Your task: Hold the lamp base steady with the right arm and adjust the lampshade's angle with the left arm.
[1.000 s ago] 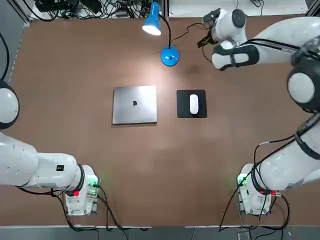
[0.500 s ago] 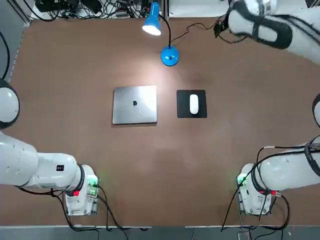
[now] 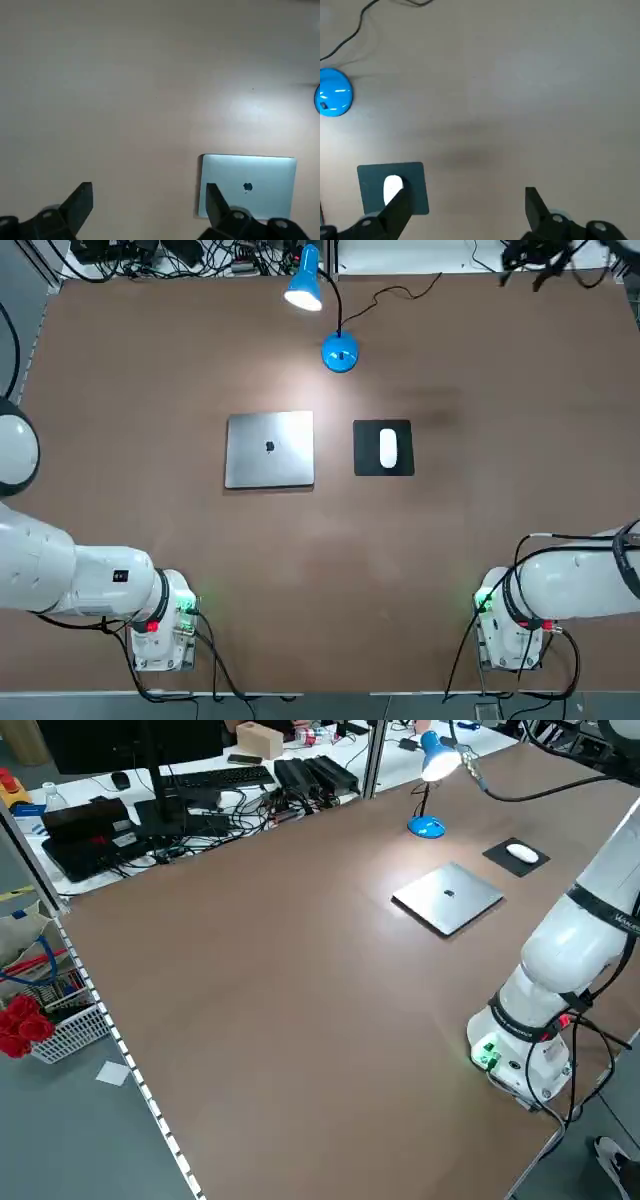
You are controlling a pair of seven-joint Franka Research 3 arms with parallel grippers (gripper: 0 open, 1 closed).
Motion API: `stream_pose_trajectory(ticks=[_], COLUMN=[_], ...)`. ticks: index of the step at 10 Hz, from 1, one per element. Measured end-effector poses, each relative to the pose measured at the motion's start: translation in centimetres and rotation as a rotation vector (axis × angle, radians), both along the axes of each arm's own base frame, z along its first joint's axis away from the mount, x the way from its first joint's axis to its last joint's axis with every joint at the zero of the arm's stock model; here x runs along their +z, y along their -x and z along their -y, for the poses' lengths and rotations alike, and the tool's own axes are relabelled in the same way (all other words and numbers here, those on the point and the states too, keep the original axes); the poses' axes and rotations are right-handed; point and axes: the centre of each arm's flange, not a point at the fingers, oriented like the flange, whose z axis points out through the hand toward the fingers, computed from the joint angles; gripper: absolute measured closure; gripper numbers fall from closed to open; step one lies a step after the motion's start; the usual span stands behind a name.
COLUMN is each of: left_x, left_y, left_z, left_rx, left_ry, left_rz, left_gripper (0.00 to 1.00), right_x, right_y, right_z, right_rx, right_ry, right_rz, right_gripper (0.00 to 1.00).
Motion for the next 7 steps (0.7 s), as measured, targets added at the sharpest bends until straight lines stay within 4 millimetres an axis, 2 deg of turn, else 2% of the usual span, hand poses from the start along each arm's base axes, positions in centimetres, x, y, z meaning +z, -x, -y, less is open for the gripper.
stream_pose_trajectory(ticks=[2,4,5,7], left_x=[0.0,0.0,-0.1,-0.1], left_y=[0.0,0.0,0.0,0.0], left_z=[0.0,0.1,0.1,0.1], left_rx=[0.000,-0.001,-0.001,-0.002], left_ry=[0.000,0.000,0.000,0.000], left_rz=[0.000,-0.001,-0.001,-0.001], left_gripper=[0.00,0.00,0.00,0.00], right_x=[3.2,6.3,7.1,7.0], right_y=[0.5,1.0,1.2,1.3], right_z=[2.9,3.5,3.7,4.2], right_rx=[-0.033,-0.032,-0.036,-0.044], right_ry=[0.032,0.073,0.075,0.076], right_rz=[-0.001,-0.007,-0.008,-0.015], right_gripper=[0.00,0.00,0.00,0.00])
